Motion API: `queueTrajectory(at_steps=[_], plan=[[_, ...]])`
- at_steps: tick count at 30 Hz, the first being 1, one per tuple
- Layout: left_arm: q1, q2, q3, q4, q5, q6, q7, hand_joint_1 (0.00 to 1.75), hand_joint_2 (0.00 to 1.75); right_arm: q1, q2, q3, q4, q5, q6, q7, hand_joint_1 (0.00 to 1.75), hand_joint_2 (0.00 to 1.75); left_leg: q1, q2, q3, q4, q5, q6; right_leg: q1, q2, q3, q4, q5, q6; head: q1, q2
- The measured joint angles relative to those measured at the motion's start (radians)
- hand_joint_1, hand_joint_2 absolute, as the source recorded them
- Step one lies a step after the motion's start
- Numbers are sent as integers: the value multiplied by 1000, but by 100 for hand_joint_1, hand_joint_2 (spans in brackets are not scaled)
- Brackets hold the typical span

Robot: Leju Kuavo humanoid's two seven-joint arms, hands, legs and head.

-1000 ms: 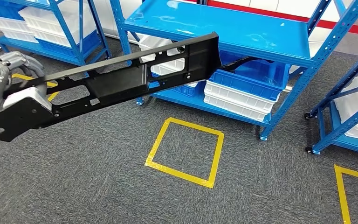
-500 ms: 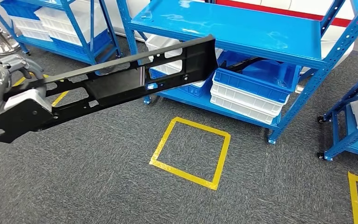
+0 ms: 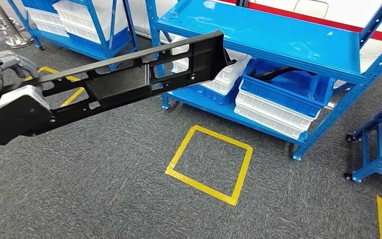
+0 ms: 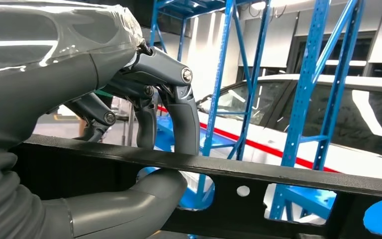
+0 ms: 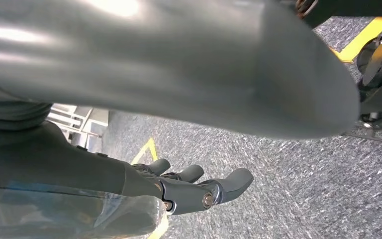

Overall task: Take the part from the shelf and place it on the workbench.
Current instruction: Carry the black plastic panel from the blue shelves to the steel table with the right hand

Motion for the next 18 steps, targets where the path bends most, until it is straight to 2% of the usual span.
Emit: queueTrajectory(at_steps=[1,3,4,5,6,8,10,11,13,14,15,16,17,18], plan=[[0,0,-4,0,0,0,1,175,175,-1,2,0,0,1,0,0,0,0,0,-5,1,0,0,0,-1,0,9,-21,22,0,0,0],[-2,0,-9,-1,0,3,1,175,175,-2,6,0,0,2,0,0,0,0,1,-16,5,1,-2,-3,-3,11,75,-160,95,-4,0,0],[-4,0,-10,-1,0,5,1,175,175,-2,7,0,0,2,0,1,0,0,-1,-21,4,2,-3,-6,-3,19,109,-232,121,-6,0,0],[-7,1,-11,-1,-1,7,2,175,175,-3,8,0,0,2,0,0,0,0,-2,-24,3,3,-3,-10,-2,26,132,-280,136,-9,0,0],[-9,2,-11,-2,-1,9,2,175,175,-3,10,0,0,2,0,0,0,0,-2,-28,1,4,-3,-14,-1,30,142,-303,138,-11,-1,0],[-11,4,-12,-3,-1,12,3,175,175,-3,14,0,0,2,0,0,0,0,0,-33,-3,4,-2,-25,2,25,142,-307,139,-20,-1,0],[-14,8,-12,-3,-1,12,3,175,175,-3,19,0,0,1,0,0,0,0,3,-23,-17,32,-22,-35,2,17,144,-311,142,-30,-2,0],[-17,10,-13,-3,-1,12,3,175,175,-3,21,0,0,0,0,0,0,0,4,-14,-37,75,-46,-39,1,13,144,-313,144,-36,-2,0],[-22,14,-14,-3,-1,13,3,175,175,-1,21,0,0,-5,0,0,0,0,6,0,-101,211,-108,-46,2,5,145,-313,144,-41,-3,0],[-23,15,-15,-4,0,13,3,175,175,1,21,0,0,-8,0,0,0,0,7,1,-130,271,-127,-49,2,0,145,-313,143,-44,-2,0],[-24,16,-17,-4,0,13,4,175,175,3,22,0,0,-10,0,0,0,0,7,2,-147,303,-132,-50,3,-4,145,-313,142,-44,-3,0],[-24,18,-18,-4,0,13,4,175,175,5,23,0,0,-12,0,0,0,0,7,3,-145,294,-118,-51,4,-8,146,-313,141,-44,-2,0],[-26,19,-19,-4,0,12,5,175,175,6,24,0,0,-14,0,0,0,0,7,6,-123,247,-91,-50,4,-11,147,-312,140,-44,-2,0],[-29,21,-19,-4,0,11,6,175,175,7,26,0,0,-16,0,0,0,0,7,14,-88,174,-57,-49,4,-14,148,-312,139,-42,-3,0]])
